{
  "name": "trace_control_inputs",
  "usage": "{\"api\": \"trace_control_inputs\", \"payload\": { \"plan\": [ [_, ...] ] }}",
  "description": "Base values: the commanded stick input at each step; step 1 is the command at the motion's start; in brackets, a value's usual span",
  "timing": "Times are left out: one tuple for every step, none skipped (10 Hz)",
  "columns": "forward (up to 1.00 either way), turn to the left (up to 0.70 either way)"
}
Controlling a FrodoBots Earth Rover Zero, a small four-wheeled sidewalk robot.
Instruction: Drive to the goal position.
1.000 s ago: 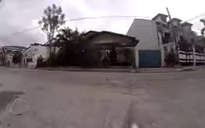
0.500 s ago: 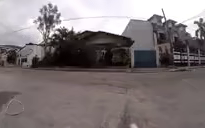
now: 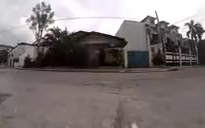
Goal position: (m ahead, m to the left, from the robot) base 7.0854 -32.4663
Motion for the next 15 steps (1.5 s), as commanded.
{"api": "trace_control_inputs", "payload": {
  "plan": [
    [0.0,-0.45],
    [0.0,-0.45],
    [0.0,-0.45],
    [0.0,-0.45],
    [0.0,-0.45],
    [0.0,-0.45],
    [0.04,-0.44],
    [0.67,-0.28],
    [0.7,-0.27],
    [0.7,-0.27],
    [0.7,-0.26],
    [0.7,-0.01],
    [0.7,0.0],
    [0.7,0.0],
    [0.7,0.24]
  ]
}}
